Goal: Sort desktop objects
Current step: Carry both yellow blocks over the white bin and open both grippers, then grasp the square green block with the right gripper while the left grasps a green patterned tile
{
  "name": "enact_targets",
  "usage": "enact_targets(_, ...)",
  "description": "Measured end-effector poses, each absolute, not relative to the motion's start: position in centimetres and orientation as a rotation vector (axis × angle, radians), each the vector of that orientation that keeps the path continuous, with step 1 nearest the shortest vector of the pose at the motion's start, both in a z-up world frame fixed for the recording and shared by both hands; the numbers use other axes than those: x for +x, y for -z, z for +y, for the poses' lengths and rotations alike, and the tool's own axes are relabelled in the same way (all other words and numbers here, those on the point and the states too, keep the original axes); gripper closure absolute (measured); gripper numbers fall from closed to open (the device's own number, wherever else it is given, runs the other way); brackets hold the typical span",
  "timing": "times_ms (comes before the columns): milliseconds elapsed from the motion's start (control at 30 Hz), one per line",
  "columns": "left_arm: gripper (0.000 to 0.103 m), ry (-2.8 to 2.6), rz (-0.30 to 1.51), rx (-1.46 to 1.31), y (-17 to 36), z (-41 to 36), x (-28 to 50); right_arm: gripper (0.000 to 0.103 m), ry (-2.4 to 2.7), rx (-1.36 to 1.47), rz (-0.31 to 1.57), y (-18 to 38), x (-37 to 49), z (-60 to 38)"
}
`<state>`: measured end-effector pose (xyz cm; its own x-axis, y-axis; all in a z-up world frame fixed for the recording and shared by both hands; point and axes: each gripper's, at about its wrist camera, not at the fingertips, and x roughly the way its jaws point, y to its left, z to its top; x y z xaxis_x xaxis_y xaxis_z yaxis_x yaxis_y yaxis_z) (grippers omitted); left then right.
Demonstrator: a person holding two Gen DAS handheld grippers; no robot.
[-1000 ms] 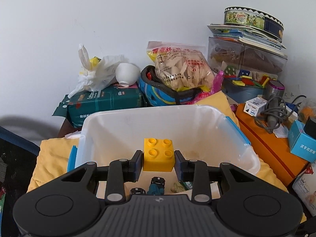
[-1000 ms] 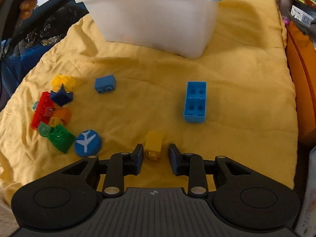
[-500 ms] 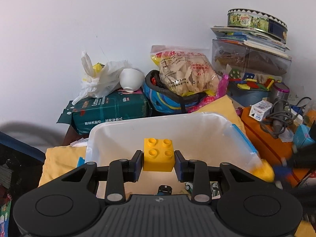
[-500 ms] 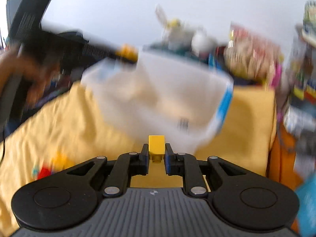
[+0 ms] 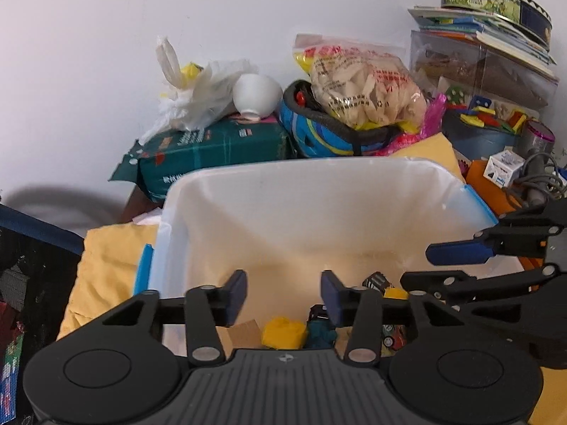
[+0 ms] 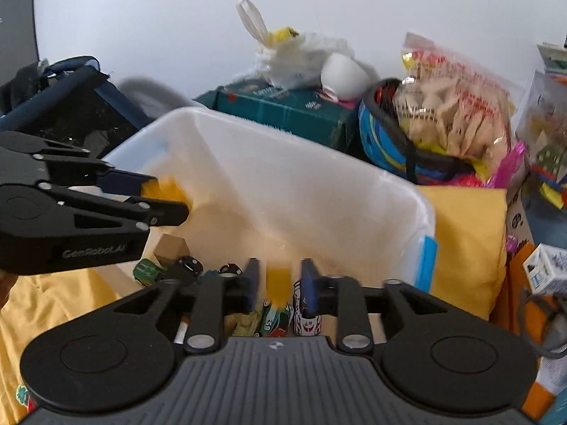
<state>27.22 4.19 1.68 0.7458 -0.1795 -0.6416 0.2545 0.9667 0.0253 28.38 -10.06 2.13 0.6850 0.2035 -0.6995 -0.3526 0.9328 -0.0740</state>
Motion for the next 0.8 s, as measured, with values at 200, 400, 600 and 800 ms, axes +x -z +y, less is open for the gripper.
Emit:
enact_targets(200, 0.046, 0.236, 0.631, 0.088, -4.6, 5.0, 24.6, 0.059, -0.323, -0.217, 0.738, -3.3, 27.5, -10.1)
enact_targets(400, 0.030, 0.234, 0.581, 0.036, -6.2, 6.3, 18.1, 0.049, -0.349, -0.190, 0.660, -6.0, 24.5, -11.0)
enact_targets(600, 0.028, 0.251, 0.724, -0.029, -2.0, 7.5, 11.8, 0.036, -0.384, -0.162, 0.632, -6.2, 18.5, -12.7)
enact_targets(800, 0.029, 0.279, 0.891, -0.048, 4.4, 6.8, 5.8, 0.039, -0.446, -0.141, 0.774, -0.9, 14.0, -12.8)
